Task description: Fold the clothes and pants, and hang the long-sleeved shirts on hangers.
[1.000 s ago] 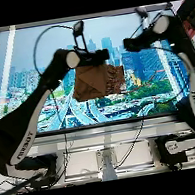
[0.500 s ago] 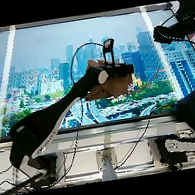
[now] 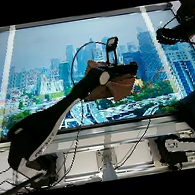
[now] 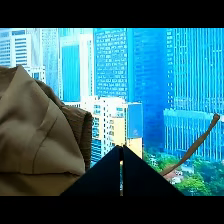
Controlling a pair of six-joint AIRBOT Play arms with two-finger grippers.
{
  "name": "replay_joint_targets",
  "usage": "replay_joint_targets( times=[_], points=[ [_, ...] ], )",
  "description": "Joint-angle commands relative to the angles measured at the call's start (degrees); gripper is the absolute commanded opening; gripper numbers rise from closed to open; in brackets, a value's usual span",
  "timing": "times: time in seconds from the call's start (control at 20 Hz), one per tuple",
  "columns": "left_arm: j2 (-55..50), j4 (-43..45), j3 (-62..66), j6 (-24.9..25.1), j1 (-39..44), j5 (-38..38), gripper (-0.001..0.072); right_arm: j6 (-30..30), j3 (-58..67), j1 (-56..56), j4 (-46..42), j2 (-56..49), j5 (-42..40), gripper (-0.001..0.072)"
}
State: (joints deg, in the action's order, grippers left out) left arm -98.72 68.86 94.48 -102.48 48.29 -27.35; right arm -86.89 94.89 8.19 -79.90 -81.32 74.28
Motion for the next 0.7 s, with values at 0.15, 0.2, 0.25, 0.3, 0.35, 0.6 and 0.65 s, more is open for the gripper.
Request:
replay_joint_targets(
  times=[0.15,0.2,0.25,0.3,0.35,0.6,0.65],
  points=[
    [11.5,7.7,0.1,7.4,-8.4,-18.2,0.0512,24.5,-15.5,2.7,21.4,-4.2,0.8,0.0038],
    [12.9,8.4,0.1,7.4,-10.0,-20.2,0.0501,32.5,-18.8,4.0,30.1,-4.8,2.4,0.004],
    [14.0,8.9,0.1,7.4,-11.6,-21.5,0.0501,35.0,-21.1,4.6,32.9,-5.2,2.6,0.0049],
    [14.8,8.9,0.0,7.4,-12.9,-22.0,0.0501,35.1,-22.6,4.8,31.0,-5.3,1.7,0.021],
    [15.3,9.0,0.0,7.4,-14.0,-22.0,0.0501,33.8,-23.5,4.7,28.0,-5.4,1.1,0.0504],
    [14.9,8.9,0.0,7.4,-15.5,-22.0,0.0501,30.9,-24.3,2.5,25.5,-7.5,-1.0,0.0629],
    [14.7,8.9,0.0,7.4,-15.5,-22.0,0.0501,30.8,-24.3,1.6,25.4,-8.0,-2.4,0.0628]
  ],
)
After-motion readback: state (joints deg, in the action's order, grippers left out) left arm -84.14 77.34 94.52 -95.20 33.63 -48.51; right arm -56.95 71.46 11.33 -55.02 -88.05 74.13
